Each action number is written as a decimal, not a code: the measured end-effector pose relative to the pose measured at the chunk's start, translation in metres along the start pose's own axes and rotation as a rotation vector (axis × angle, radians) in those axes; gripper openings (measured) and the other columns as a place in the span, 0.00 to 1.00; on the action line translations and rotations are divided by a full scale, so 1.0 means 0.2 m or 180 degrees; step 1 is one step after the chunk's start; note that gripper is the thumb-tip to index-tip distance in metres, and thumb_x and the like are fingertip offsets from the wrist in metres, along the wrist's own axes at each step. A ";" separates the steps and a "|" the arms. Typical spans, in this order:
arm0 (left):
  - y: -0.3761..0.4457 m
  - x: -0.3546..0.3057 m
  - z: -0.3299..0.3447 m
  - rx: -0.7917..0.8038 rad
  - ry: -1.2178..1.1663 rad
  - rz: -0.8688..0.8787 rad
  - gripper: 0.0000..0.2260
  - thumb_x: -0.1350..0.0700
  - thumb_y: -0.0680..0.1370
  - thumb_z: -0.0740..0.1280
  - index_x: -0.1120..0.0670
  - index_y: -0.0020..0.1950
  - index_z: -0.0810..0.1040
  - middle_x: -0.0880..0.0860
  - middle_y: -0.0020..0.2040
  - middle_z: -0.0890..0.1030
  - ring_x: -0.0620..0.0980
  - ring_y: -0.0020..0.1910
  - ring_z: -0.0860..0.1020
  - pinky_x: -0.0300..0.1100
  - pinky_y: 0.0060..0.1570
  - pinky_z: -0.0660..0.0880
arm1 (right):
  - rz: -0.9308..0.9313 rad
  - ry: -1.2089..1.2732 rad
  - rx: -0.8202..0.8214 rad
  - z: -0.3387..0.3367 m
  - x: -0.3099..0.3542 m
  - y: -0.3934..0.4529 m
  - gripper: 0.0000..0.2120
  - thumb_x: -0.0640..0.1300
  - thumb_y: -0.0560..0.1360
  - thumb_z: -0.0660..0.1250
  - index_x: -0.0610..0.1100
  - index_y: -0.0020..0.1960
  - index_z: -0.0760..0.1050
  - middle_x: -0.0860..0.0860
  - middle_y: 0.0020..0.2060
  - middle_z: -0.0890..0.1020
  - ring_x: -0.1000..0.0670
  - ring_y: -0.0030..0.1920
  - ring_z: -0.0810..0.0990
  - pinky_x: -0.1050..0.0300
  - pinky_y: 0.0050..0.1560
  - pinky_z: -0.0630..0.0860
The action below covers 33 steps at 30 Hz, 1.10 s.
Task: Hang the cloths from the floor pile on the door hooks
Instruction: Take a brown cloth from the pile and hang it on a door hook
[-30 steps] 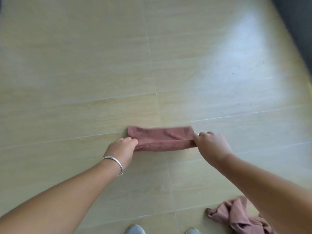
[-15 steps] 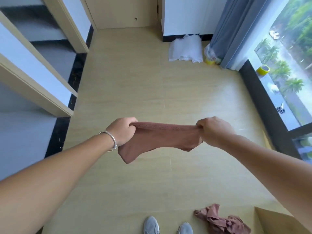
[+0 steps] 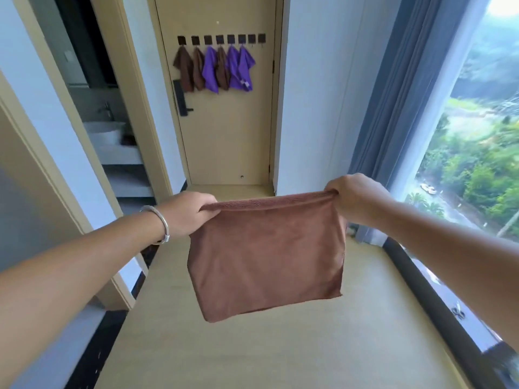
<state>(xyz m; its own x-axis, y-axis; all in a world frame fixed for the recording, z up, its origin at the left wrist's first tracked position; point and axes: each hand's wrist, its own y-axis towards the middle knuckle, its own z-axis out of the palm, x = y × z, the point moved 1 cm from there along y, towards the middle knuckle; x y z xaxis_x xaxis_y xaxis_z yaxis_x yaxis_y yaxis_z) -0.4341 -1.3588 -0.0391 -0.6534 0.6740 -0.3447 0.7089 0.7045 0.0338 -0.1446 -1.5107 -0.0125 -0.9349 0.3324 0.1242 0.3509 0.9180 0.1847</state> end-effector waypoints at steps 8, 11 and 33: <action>0.05 -0.01 -0.56 -0.0026 0.0961 -0.0130 0.16 0.48 0.82 0.56 0.52 0.38 0.71 0.53 0.38 0.78 0.53 0.37 0.75 0.49 0.43 0.73 | 0.0014 -0.0278 -0.0186 -0.36 0.24 0.13 0.21 0.35 0.68 0.52 0.52 0.48 0.79 0.52 0.40 0.78 0.46 0.41 0.77 0.58 0.34 0.71; 0.09 -0.01 -0.70 -0.0411 0.1098 -0.0147 0.15 0.49 0.82 0.56 0.54 0.41 0.74 0.53 0.40 0.79 0.53 0.40 0.76 0.46 0.39 0.70 | 0.0034 -0.0325 -0.0088 -0.43 0.28 0.20 0.19 0.35 0.68 0.52 0.50 0.45 0.78 0.53 0.37 0.76 0.48 0.39 0.76 0.58 0.33 0.70; 1.15 0.19 -0.96 -0.1460 0.1491 -0.0582 0.16 0.49 0.83 0.52 0.48 0.35 0.66 0.46 0.35 0.72 0.46 0.33 0.70 0.41 0.30 0.61 | -0.0317 -0.0232 -0.0665 -0.54 0.13 1.57 0.17 0.35 0.72 0.53 0.44 0.50 0.78 0.48 0.42 0.80 0.48 0.42 0.78 0.60 0.28 0.65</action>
<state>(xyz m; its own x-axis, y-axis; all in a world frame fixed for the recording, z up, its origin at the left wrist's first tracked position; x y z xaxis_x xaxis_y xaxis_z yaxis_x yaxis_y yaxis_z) -0.3471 -1.1285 0.1362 -0.8714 0.4874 0.0566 0.4592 0.7695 0.4438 -0.0531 -1.2369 0.1538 -0.9642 0.2640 0.0261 0.2529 0.8849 0.3910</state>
